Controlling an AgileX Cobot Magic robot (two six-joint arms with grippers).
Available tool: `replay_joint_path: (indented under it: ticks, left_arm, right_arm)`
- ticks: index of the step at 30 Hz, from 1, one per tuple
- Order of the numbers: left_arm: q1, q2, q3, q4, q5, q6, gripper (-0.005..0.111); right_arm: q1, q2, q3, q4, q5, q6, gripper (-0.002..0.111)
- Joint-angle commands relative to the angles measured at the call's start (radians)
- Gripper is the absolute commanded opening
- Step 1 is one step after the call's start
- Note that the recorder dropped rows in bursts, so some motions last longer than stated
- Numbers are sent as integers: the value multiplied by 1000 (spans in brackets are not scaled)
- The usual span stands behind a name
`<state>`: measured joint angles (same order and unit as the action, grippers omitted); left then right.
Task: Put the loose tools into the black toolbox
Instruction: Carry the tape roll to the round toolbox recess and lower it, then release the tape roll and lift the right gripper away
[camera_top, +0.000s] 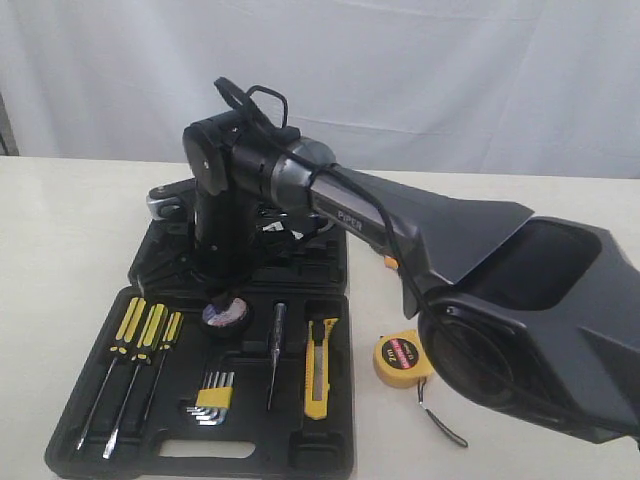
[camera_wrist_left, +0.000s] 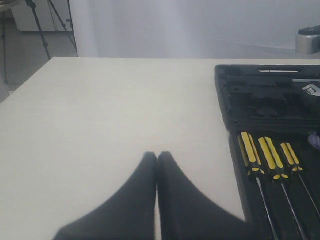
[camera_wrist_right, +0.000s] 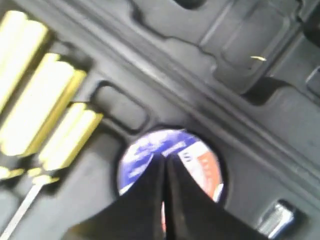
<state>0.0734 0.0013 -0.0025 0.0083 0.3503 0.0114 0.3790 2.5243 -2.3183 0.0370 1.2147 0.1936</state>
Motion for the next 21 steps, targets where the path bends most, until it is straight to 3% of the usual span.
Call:
replay_joint_path:
  ticks: [1, 10, 21]
  left_arm:
    - [-5, -1, 3, -8, -8, -4, 0]
    - [-5, -1, 3, -8, -8, -4, 0]
    - [-5, -1, 3, -8, -8, -4, 0]
  right_arm:
    - [-4, -44, 1, 18, 6, -11, -1]
    - [-5, -28, 150, 16, 6, -7, -1]
    - [-4, -32, 157, 14, 6, -35, -1]
